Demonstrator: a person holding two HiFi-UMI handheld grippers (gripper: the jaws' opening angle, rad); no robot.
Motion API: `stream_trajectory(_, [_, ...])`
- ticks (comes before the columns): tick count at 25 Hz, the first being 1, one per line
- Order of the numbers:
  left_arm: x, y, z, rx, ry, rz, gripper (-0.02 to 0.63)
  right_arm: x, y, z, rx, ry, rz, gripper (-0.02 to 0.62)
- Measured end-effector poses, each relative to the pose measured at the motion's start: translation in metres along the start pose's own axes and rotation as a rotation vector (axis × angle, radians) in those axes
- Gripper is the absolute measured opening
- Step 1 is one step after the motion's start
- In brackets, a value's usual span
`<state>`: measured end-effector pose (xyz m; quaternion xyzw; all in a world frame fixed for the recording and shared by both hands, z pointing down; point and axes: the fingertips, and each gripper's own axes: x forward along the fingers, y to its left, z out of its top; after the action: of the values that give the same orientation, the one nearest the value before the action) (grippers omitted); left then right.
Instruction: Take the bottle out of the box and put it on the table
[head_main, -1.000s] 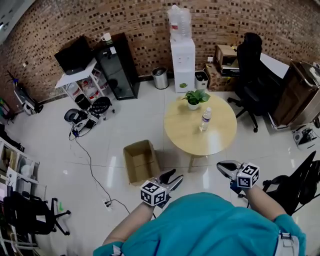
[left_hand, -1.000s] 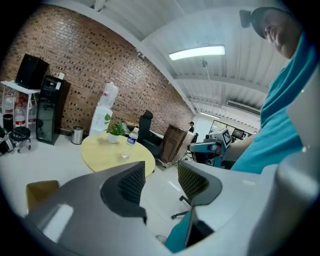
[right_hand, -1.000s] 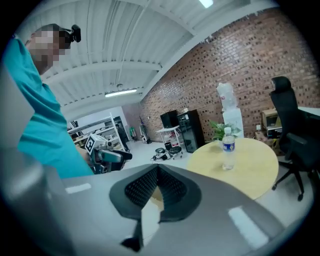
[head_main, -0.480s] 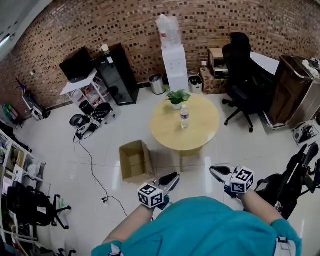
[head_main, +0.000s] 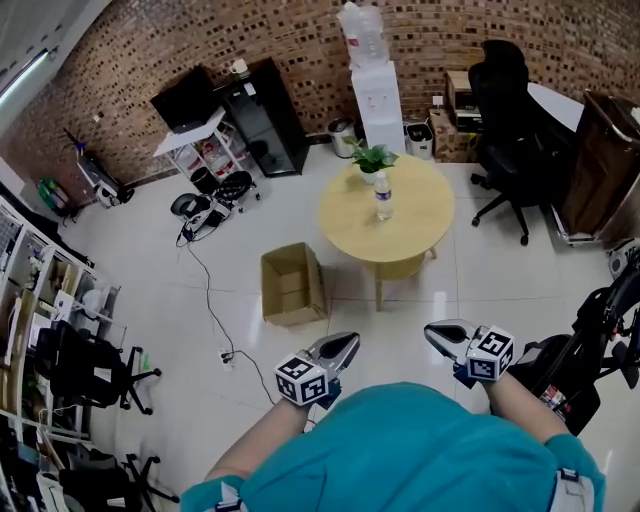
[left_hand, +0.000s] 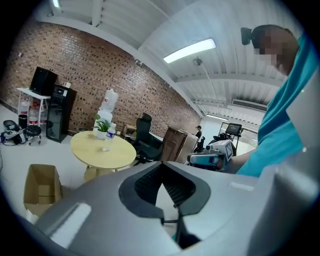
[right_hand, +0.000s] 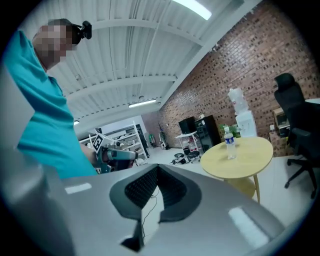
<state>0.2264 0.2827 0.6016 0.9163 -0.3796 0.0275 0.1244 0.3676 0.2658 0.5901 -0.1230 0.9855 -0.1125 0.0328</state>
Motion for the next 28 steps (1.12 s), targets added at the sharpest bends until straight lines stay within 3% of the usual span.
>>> stream_trajectory(4, [-0.057, 0.007, -0.013, -0.007, -0.024, 0.007, 0.003, 0.026, 0.046, -0.009, -0.028, 0.012, -0.008, 0.002])
stream_trajectory(10, [-0.166, 0.024, -0.044, 0.052, -0.05, -0.041, 0.003, 0.093, 0.128, -0.041, -0.005, -0.013, -0.059, 0.002])
stream_trajectory(16, [-0.261, 0.06, -0.033, 0.063, -0.037, -0.095, 0.003, 0.169, 0.176, -0.042, 0.044, -0.001, -0.145, 0.001])
stream_trajectory(21, [-0.272, 0.068, -0.031, 0.06, -0.057, -0.121, 0.003, 0.177, 0.185, -0.044, 0.07, -0.013, -0.186, 0.0])
stream_trajectory(28, [-0.243, 0.039, -0.038, 0.039, -0.106, -0.098, 0.003, 0.136, 0.181, -0.051, 0.101, -0.024, -0.157, 0.0])
